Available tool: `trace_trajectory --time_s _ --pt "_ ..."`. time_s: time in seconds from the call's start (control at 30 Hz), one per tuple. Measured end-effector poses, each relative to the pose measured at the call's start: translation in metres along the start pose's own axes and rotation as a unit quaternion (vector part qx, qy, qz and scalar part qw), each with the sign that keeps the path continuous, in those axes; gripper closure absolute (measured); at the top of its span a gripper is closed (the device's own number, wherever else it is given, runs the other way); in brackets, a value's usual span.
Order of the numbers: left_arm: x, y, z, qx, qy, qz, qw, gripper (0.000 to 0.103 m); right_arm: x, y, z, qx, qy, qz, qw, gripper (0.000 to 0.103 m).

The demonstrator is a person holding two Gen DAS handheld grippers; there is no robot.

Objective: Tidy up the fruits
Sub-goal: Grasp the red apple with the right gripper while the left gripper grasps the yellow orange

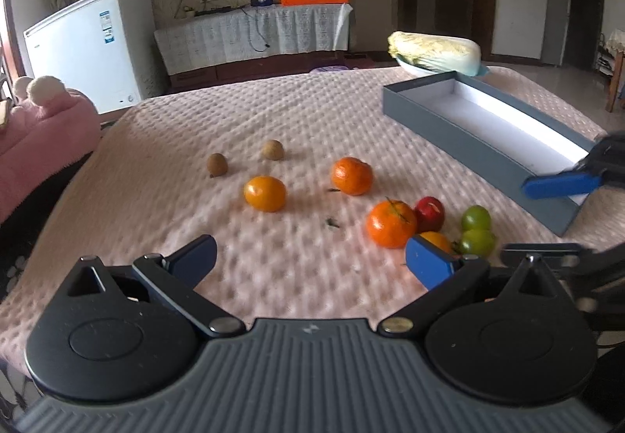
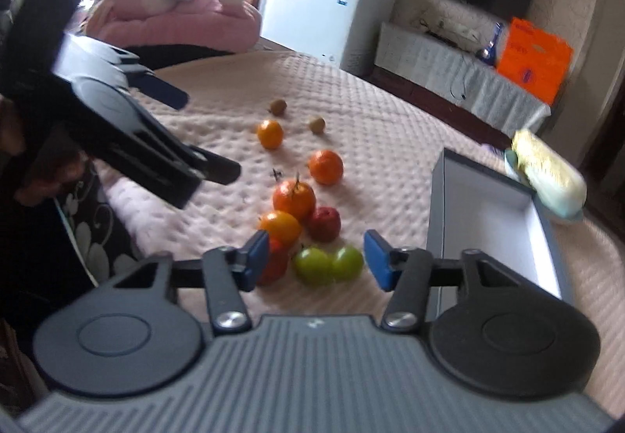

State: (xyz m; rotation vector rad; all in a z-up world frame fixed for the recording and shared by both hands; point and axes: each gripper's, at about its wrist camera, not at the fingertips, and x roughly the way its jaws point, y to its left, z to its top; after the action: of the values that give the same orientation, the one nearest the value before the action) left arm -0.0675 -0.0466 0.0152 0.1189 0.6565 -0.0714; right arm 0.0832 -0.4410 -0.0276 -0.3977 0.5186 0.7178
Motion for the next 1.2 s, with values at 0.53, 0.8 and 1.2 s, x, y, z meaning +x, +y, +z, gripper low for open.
trace_trajectory --time_s 0.53,0.8,1.2 --pt "0.008 -0.010 -0.003 0.013 0.002 -0.053 0.9985 0.000 0.032 0.026 0.004 -0.012 0.040 0.047 0.998 0.063" --pt "0.011 -0.009 -0.004 0.015 0.010 -0.063 0.9979 0.000 0.042 0.026 0.005 -0.005 0.059 0.048 0.997 0.066" --pt "0.013 -0.015 0.001 0.000 0.004 -0.082 0.9967 0.000 0.002 0.005 0.007 -0.024 0.022 0.012 0.999 0.067"
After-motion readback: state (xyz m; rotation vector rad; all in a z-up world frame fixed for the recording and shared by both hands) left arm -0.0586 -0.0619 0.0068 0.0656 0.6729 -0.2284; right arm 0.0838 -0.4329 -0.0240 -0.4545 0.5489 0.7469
